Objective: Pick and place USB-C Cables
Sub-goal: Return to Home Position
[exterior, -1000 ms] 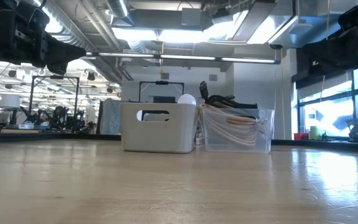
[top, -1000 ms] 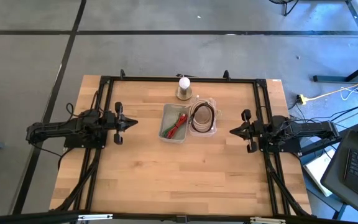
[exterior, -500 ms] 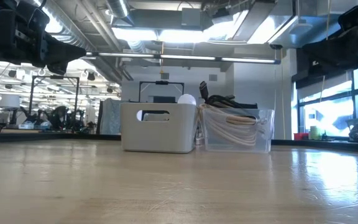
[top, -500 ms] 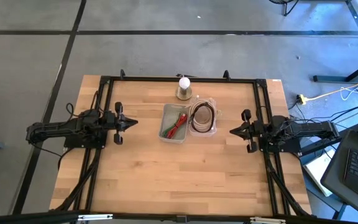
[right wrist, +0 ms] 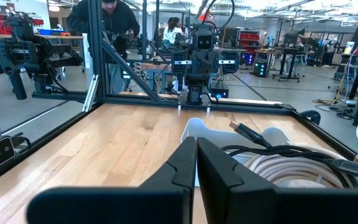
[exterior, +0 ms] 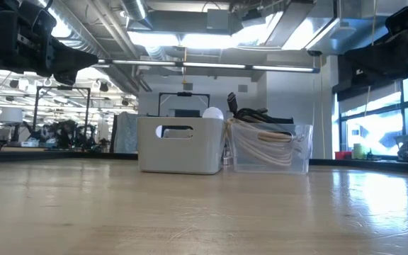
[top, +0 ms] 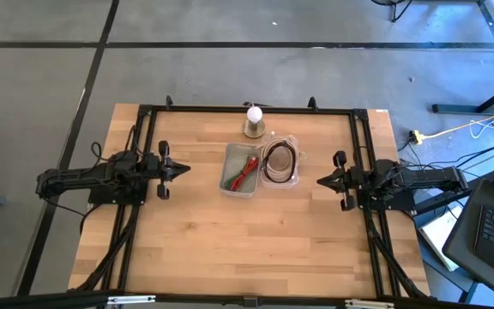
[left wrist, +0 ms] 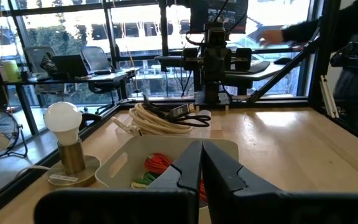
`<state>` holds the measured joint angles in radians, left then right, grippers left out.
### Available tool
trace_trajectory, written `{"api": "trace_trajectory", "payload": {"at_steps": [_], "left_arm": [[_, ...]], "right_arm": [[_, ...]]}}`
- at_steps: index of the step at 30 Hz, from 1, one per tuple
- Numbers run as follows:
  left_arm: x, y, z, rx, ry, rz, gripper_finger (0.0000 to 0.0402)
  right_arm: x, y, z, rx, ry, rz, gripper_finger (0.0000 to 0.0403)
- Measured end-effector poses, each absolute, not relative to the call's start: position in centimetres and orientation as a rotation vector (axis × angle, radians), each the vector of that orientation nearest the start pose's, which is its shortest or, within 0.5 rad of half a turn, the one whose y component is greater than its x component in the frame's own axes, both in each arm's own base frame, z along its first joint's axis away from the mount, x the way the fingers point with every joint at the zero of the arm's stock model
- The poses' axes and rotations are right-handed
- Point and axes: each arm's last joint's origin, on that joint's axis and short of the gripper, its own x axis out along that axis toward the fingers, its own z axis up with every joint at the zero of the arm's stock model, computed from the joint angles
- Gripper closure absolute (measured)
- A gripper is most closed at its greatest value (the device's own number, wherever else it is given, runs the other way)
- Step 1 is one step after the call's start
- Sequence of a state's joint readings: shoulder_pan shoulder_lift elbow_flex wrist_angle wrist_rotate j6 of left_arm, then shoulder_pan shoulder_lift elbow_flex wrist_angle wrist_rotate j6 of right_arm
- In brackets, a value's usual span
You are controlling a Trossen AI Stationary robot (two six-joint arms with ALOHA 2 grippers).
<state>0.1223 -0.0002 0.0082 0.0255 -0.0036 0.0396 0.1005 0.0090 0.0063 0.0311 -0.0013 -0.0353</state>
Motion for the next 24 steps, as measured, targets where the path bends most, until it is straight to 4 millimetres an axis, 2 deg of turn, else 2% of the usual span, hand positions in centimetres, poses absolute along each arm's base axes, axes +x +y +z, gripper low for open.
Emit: {"api": "trace_trajectory", "payload": {"at_steps": [24], "left_arm": [[9.64,1.2,16.88,0.042,-0.032,0.127,0.0394]], "right_arm": [[9.73,0.98,16.79,-0.034,-0.03,0.101,0.0384]]}}
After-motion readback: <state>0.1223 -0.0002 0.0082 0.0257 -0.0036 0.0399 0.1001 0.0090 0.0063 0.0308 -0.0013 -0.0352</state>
